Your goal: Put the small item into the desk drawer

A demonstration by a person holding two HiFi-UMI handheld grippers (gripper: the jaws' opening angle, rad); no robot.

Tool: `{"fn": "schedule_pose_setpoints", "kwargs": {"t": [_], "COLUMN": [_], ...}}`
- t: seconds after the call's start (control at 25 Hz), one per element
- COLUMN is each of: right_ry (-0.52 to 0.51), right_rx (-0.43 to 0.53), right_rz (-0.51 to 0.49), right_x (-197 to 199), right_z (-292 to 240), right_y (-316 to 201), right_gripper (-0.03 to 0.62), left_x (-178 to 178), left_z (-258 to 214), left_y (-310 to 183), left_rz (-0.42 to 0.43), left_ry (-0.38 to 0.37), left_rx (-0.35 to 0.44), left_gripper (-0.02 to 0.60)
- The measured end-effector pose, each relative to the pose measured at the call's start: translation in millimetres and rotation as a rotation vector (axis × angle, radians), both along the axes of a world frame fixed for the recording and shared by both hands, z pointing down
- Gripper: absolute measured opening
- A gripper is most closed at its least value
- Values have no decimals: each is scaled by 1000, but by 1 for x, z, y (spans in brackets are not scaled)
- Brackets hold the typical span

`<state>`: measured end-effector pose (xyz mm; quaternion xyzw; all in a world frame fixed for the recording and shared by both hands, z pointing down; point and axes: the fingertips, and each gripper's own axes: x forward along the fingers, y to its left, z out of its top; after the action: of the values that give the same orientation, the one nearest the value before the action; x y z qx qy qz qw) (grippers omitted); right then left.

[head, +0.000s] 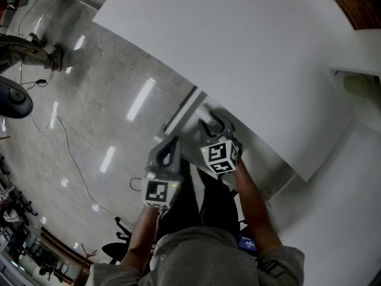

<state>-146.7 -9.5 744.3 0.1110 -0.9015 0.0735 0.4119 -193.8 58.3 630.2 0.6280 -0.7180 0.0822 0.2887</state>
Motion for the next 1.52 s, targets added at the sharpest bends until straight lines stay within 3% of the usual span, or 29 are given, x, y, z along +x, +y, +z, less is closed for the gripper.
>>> {"fn": "schedule_pose_setpoints", "kwargs": {"t": [0.4,0.88,1.52], "right_ry": [18,-34,-153], "right_rx": [-15,29,141], "right_rz": [22,30,158], "right_x": [4,3,27], "right_z": [4,-20,-136], "right_y": [2,5,-14], "right_gripper": [192,192,184], "left_x": [2,4,14], "left_z": [-1,-15,-101], "left_y": [2,8,1], "left_rz": [1,26,86], "left_ry": [6,-36,-104], "left_rx": [-2,27,133], "left_gripper": [12,12,12]}}
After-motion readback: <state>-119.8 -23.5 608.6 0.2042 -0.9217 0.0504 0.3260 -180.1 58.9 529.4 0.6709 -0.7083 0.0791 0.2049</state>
